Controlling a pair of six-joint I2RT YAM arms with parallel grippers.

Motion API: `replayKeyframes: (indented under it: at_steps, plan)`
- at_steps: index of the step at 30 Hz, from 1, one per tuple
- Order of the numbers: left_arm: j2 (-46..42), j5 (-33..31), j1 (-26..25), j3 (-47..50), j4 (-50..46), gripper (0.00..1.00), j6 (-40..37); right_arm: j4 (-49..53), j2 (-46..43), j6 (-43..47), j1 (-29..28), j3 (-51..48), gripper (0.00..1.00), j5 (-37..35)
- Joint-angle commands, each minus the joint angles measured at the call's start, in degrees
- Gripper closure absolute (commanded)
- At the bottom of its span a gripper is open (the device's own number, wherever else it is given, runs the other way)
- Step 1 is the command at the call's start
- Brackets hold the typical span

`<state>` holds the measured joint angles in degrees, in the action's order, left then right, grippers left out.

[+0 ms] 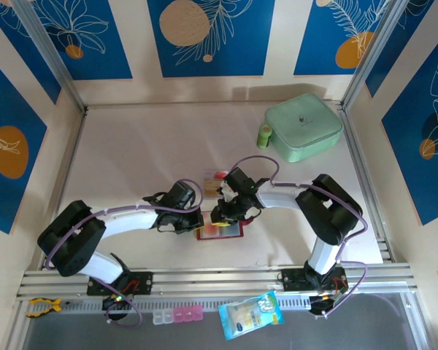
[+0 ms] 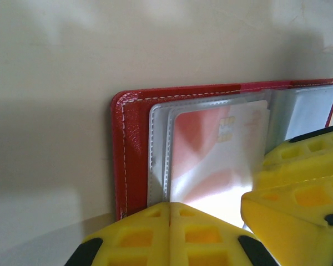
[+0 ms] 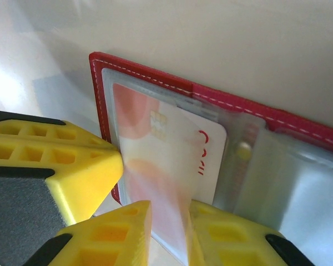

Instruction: Take the credit cards out of the card holder

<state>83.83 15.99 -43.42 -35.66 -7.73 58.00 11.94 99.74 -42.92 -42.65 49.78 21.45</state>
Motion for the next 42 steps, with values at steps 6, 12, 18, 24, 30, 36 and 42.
replayKeyframes:
  at_steps: [6, 12, 18, 24, 30, 36, 42]
  plan:
    - [0.63, -0.61, 0.57, 1.11, -1.09, 0.95, -0.92, 1.93, 0.92, -0.11, -0.47, 0.71, 0.77, -0.12]
    - [0.65, -0.61, 0.58, 1.13, -1.32, 0.93, -0.90, 6.69, 0.42, 1.40, -0.76, 1.79, 0.76, -4.05]
    - [0.78, -0.60, 0.59, 1.18, -1.28, 0.93, -0.92, 8.41, 0.14, 2.29, -0.85, 2.55, 0.77, -5.51]
    - [1.08, -0.43, 0.55, 1.03, -1.33, 0.93, -0.92, 11.07, -0.74, 3.49, -1.20, 3.91, 0.76, -7.63]
    - [0.64, -0.26, 0.62, 0.20, -2.04, 0.93, -1.14, 10.99, -1.41, 3.46, -1.31, 4.18, 0.77, -6.87]
    - [-0.16, -0.30, 0.62, -2.47, -4.07, 0.93, -2.00, 12.33, -3.03, 3.54, -1.25, 4.54, 0.77, -7.34]
    - [0.31, 0.87, 0.29, -4.91, -5.15, 0.94, -2.97, 12.32, -4.75, 3.43, -0.67, 4.06, 0.77, -7.39]
